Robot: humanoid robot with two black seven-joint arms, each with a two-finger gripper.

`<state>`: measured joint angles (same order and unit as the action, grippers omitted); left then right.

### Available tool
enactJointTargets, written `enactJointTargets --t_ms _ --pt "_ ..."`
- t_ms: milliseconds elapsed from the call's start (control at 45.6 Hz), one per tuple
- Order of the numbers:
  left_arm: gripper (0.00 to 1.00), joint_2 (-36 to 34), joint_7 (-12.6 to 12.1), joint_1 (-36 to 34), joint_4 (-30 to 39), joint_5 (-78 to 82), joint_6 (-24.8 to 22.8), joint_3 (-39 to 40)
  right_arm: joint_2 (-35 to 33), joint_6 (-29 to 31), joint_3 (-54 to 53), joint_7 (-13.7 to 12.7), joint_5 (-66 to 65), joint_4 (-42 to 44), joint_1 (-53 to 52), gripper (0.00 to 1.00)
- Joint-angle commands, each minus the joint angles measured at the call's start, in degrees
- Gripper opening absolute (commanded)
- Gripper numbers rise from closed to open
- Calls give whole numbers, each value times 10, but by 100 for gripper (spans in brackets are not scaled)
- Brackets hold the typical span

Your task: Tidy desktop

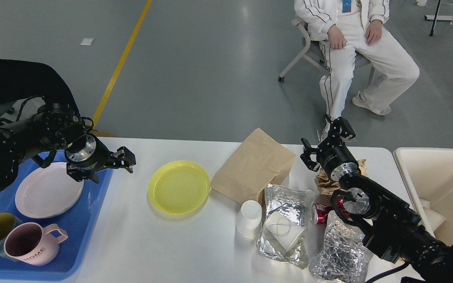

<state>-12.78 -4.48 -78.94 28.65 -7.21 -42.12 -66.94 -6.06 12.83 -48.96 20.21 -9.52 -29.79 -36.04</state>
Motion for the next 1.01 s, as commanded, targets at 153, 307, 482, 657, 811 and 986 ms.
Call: enactJointTargets --t_ms 153,307,482,657,811,986 --pt "97 36 -7 5 -1 1 5 -11 0 0 0 0 0 0 0 100" --pt "97 71 -7 8 -5 3 28 -35 0 0 0 0 -1 0 0 100" --pt "97 92 -7 9 -11 3 34 -38 0 0 0 0 0 0 0 100" --pt "97 100 -6 12 -11 3 34 -35 0 0 0 0 0 0 0 100" --pt "97 98 -5 32 -12 3 34 -32 0 0 0 0 0 0 0 100" --pt "97 70 -5 57 -46 1 26 -29 0 0 0 0 0 0 0 100"
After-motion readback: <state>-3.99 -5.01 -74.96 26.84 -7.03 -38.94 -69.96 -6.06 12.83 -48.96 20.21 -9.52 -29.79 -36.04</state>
